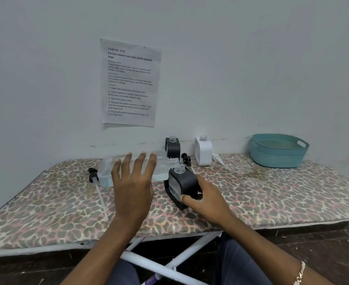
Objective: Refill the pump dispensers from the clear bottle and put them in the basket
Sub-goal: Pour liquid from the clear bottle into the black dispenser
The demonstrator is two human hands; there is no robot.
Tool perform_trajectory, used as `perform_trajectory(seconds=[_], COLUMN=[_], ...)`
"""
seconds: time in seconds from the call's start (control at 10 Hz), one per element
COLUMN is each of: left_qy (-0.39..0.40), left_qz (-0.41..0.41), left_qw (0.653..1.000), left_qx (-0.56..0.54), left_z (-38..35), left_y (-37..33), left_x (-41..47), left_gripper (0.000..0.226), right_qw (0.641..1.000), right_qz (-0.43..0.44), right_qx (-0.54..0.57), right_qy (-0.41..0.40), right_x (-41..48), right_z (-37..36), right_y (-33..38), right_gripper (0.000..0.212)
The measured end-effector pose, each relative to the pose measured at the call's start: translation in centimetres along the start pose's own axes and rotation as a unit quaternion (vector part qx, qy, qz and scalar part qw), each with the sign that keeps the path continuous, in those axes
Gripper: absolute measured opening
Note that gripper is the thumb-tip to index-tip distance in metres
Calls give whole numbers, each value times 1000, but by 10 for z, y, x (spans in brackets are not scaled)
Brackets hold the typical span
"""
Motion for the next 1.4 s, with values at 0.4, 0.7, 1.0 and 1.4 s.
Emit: perform_trajectory(seconds=[0.4, 0.7, 1.0, 1.4], left_qy=[5, 4, 5, 1], left_qz=[1, 2, 2, 3], left_qw=[1000, 1000, 1000, 1000], left_qx=[-2, -3, 2, 0], left_z=[0, 1, 0, 1], left_y=[0, -1, 0, -1], left_x=[0, 1, 1, 1], left_gripper=[81, 80, 80, 79], right_qw=[1000, 1000, 1000, 1000], right_qz=[0, 1, 0, 1], right_qx=[-7, 0, 3, 0], right_qy=[-2, -1, 1, 2], right_x=[1, 0, 0, 0], right_z=[0, 1, 1, 0], right_y=[0, 2, 1, 1], right_gripper=[42, 43, 43, 42])
Point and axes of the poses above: each hand's wrist, its own x-axis towards the middle knuckle, its own z-axis out of the back of the hand, y = z × x, the point moved 5 cm from there along x, towards the middle knuckle, and after that the axes turned 1 degree about z, right-handed, at the moved point
